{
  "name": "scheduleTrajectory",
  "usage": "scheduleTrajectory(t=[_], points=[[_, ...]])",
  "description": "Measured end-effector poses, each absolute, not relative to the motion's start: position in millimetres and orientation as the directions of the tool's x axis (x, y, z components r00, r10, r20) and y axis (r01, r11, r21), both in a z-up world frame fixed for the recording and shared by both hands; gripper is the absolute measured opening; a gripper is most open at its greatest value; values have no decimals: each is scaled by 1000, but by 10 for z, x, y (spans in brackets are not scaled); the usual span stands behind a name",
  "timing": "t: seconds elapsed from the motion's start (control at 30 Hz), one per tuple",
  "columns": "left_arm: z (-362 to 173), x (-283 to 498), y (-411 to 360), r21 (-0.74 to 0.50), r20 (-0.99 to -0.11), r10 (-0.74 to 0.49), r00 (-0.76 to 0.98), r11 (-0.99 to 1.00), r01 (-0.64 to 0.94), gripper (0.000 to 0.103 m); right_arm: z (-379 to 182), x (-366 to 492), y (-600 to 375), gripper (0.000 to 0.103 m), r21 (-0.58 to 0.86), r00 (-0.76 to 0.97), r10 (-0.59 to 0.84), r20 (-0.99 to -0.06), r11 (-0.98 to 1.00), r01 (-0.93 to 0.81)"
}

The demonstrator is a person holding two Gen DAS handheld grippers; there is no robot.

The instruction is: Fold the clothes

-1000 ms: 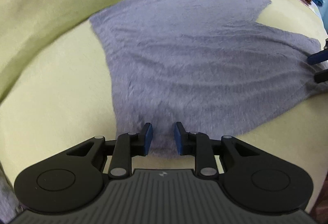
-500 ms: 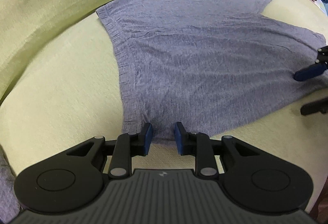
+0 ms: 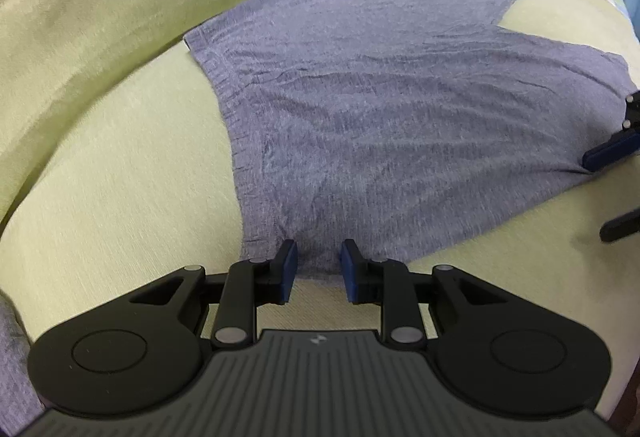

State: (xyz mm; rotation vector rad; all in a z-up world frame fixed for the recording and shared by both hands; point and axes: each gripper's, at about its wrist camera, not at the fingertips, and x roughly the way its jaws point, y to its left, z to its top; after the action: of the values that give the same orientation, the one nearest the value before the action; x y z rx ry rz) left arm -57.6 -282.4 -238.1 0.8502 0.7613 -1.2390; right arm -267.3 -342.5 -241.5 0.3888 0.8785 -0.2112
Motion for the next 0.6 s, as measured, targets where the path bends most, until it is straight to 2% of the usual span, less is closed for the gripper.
scheduleTrajectory(t=[0.23,0.33,0.43,0.6], points=[[-2190,-438,-3092,117,-825,-544,155,104,988,30,-2361,-2624,-3941,51,241,654,-105,-750,876,417],[-2226,-391,-3380,101,-826,-550,122,69,993,30,-2420,-2505,-4103,51,273,673,-79,-736,874,402],[-2354,-412,-3499,106,-856,-507,102,22,994,30,-2516,-2375,-4140,51,295,677,-39,-735,881,371],[-2450,-427,-3295,113,-869,-482,110,22,993,30,-2629,-2339,-3856,57,314,681,21,-732,897,310]])
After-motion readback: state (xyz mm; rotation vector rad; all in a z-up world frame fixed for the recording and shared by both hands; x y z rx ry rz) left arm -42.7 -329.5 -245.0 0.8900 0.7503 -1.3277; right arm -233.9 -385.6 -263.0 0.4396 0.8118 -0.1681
